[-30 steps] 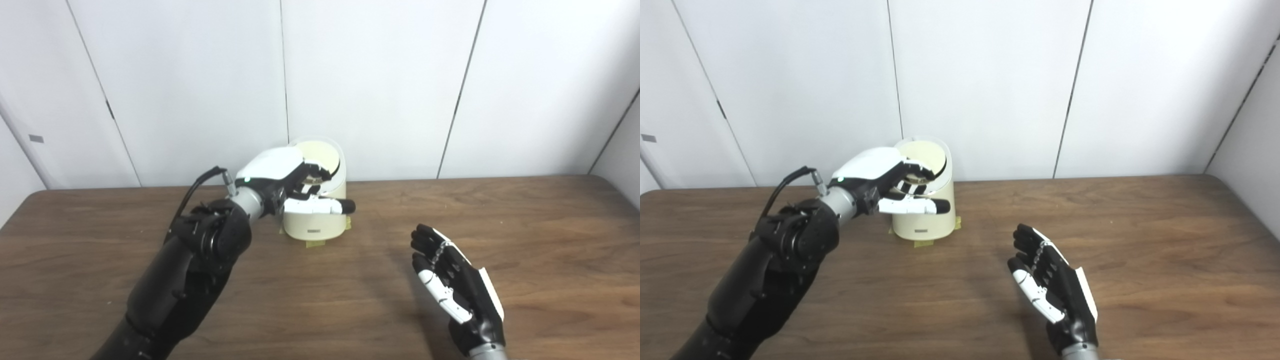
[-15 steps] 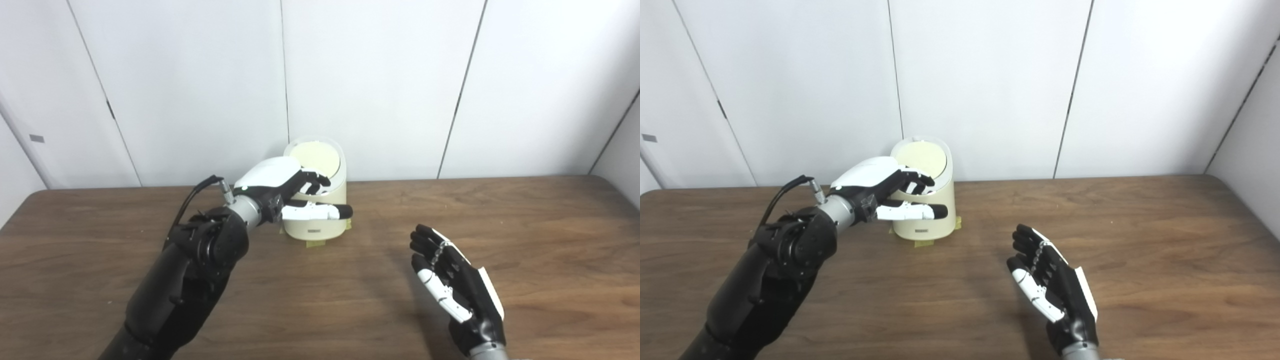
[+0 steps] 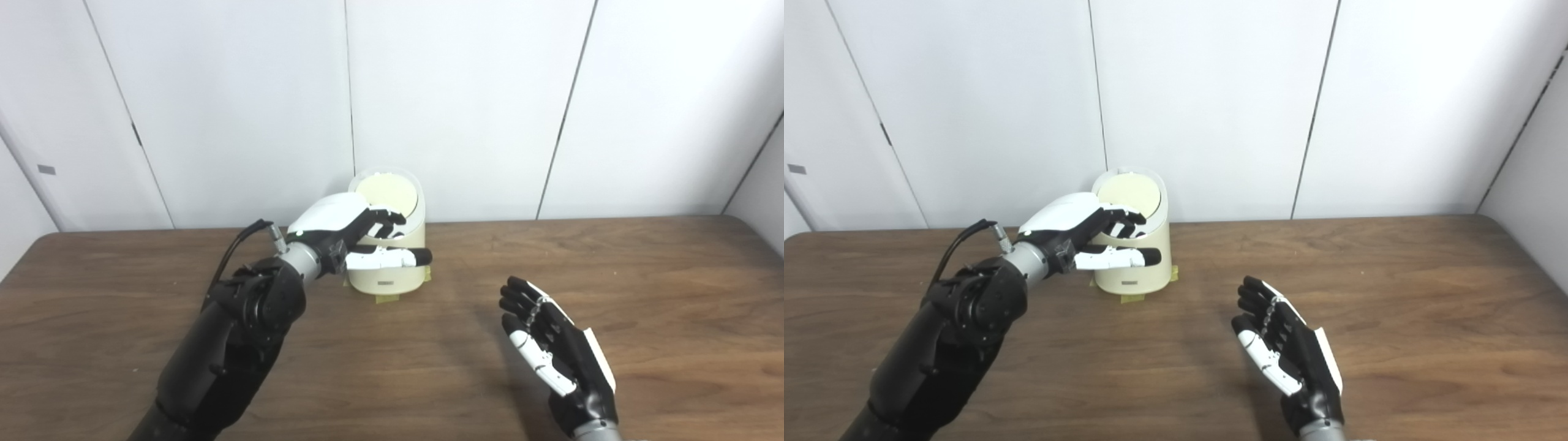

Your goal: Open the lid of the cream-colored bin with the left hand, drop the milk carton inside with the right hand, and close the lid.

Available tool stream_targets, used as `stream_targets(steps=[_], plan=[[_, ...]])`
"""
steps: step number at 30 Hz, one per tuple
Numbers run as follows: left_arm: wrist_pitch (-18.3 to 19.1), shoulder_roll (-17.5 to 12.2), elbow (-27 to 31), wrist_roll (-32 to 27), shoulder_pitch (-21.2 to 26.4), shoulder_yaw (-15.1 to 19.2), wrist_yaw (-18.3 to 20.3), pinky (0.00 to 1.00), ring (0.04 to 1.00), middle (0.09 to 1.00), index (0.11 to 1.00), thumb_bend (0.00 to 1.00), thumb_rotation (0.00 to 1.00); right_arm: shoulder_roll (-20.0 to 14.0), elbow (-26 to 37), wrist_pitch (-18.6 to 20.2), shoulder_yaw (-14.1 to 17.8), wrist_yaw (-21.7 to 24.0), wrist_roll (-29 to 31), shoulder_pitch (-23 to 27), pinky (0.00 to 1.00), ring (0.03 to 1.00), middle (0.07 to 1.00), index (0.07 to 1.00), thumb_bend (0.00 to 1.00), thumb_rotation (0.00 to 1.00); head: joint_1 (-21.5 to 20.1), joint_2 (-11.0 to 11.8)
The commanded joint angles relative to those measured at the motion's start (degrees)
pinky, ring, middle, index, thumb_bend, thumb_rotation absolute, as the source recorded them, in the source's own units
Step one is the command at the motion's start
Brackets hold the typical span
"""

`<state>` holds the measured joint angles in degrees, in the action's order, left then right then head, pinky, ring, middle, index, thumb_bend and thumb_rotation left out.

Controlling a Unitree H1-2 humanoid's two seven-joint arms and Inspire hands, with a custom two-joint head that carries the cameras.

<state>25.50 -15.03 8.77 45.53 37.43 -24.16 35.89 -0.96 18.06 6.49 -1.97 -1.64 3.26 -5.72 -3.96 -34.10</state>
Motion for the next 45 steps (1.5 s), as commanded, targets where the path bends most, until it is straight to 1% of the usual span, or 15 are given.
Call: stream_targets(steps=[1, 5, 7, 10, 12, 15, 20, 22, 26, 30, 33, 36, 40, 42, 45], plan=[[-0.5, -0.1, -0.8, -0.7, 1.7, -0.1, 0.2, 1.0, 0.892, 0.861, 0.851, 0.95, 1.0, 0.7, 2.3, -0.7, 0.0, 0.4, 0.3, -0.7, 0.82, 0.827, 0.818, 0.81, 0.21, 0.38, 0.0, -0.1], [-1.1, -0.1, -1.2, -1.8, 1.6, 0.2, -0.2, 1.0, 0.864, 0.853, 0.841, 0.96, 1.0, 0.6, 1.8, -1.4, 0.1, 0.6, 0.4, -0.6, 0.82, 0.827, 0.815, 0.808, 0.22, 0.38, -0.1, -0.1], [-1.1, -0.2, -1.2, -2.2, 1.4, 0.3, -0.1, 1.0, 0.852, 0.845, 0.84, 0.98, 1.0, 0.7, 1.9, -1.2, 0.1, 0.5, 0.4, -0.6, 0.81, 0.826, 0.814, 0.807, 0.22, 0.38, 0.0, -0.1], [-0.5, -0.4, -1.0, -2.6, 1.6, 0.2, 0.7, 1.0, 0.854, 0.842, 0.836, 0.99, 1.0, 0.7, 2.0, -0.9, -0.1, 0.4, 0.0, -0.6, 0.81, 0.826, 0.815, 0.807, 0.22, 0.38, 0.0, -0.2], [-0.3, -0.5, -1.0, -3.2, 1.7, 0.2, 0.9, 1.0, 0.854, 0.839, 0.829, 1.0, 1.0, 0.6, 2.3, -0.4, -0.2, 0.4, -0.3, -0.6, 0.82, 0.827, 0.815, 0.809, 0.22, 0.4, 0.0, -0.2], [-0.3, -0.7, -1.1, -4.2, 1.8, 0.2, 1.1, 1.0, 0.845, 0.832, 0.823, 1.0, 1.0, 0.8, 2.1, -1.1, -0.2, 0.5, 0.1, -0.6, 0.81, 0.823, 0.815, 0.812, 0.22, 0.39, -0.1, -0.3], [0.2, -0.9, -1.2, -4.9, 2.0, 0.0, 1.2, 1.0, 0.82, 0.817, 0.818, 1.0, 1.0, 0.9, 2.8, 0.5, -0.3, 0.4, 0.2, -0.6, 0.83, 0.838, 0.827, 0.824, 0.21, 0.39, -0.1, -0.2], [0.3, -1.0, -1.2, -5.0, 2.1, -0.1, 1.4, 1.0, 0.817, 0.814, 0.816, 1.0, 1.0, 0.9, 2.8, 0.4, -0.3, 0.4, 0.0, -0.6, 0.84, 0.839, 0.828, 0.826, 0.21, 0.4, -0.1, -0.2], [0.6, -1.0, -1.4, -5.6, 2.3, -0.3, 1.8, 1.0, 0.804, 0.806, 0.818, 1.0, 1.0, 0.9, 2.7, 0.0, -0.4, 0.3, -0.2, -0.6, 0.81, 0.827, 0.822, 0.821, 0.2, 0.39, -0.3, -0.2], [0.9, -1.0, -1.8, -5.8, 2.2, -0.5, 1.8, 1.0, 0.818, 0.816, 0.822, 1.0, 1.0, 1.1, 2.7, 0.2, -0.3, 0.1, 0.1, -0.5, 0.8, 0.823, 0.82, 0.819, 0.21, 0.38, -0.3, -0.3], [0.2, -1.0, -2.1, -5.9, 2.1, -0.7, 1.0, 1.0, 0.823, 0.821, 0.825, 0.99, 1.0, 1.1, 2.7, 0.0, -0.3, 0.1, 0.0, -0.6, 0.79, 0.823, 0.819, 0.816, 0.21, 0.36, -0.4, -0.3], [-1.4, -0.9, -2.8, -6.3, 1.7, -0.6, -0.3, 0.98, 0.827, 0.827, 0.829, 0.97, 1.0, 1.2, 2.4, -0.4, -0.3, 0.1, 0.2, -0.5, 0.79, 0.821, 0.817, 0.813, 0.21, 0.35, -0.6, -0.2], [-3.0, -0.5, -3.8, -6.4, 1.1, -0.3, -2.2, 0.97, 0.857, 0.869, 0.871, 0.96, 1.0, 1.3, 2.4, -0.3, -0.4, 0.0, -0.1, -0.5, 0.79, 0.815, 0.813, 0.808, 0.21, 0.35, -0.6, -0.3], [-3.3, -0.4, -4.3, -6.4, 1.0, -0.3, -2.6, 0.97, 0.871, 0.89, 0.893, 0.97, 1.0, 1.3, 2.5, -0.2, -0.4, 0.0, -0.2, -0.4, 0.79, 0.814, 0.813, 0.808, 0.2, 0.34, -0.7, -0.3], [-3.3, -0.4, -4.7, -6.4, 1.0, -0.4, -2.7, 0.99, 0.872, 0.884, 0.896, 0.96, 1.0, 1.4, 2.3, -0.4, -0.4, -0.1, -0.3, -0.4, 0.78, 0.812, 0.811, 0.806, 0.21, 0.36, -0.8, -0.3]])
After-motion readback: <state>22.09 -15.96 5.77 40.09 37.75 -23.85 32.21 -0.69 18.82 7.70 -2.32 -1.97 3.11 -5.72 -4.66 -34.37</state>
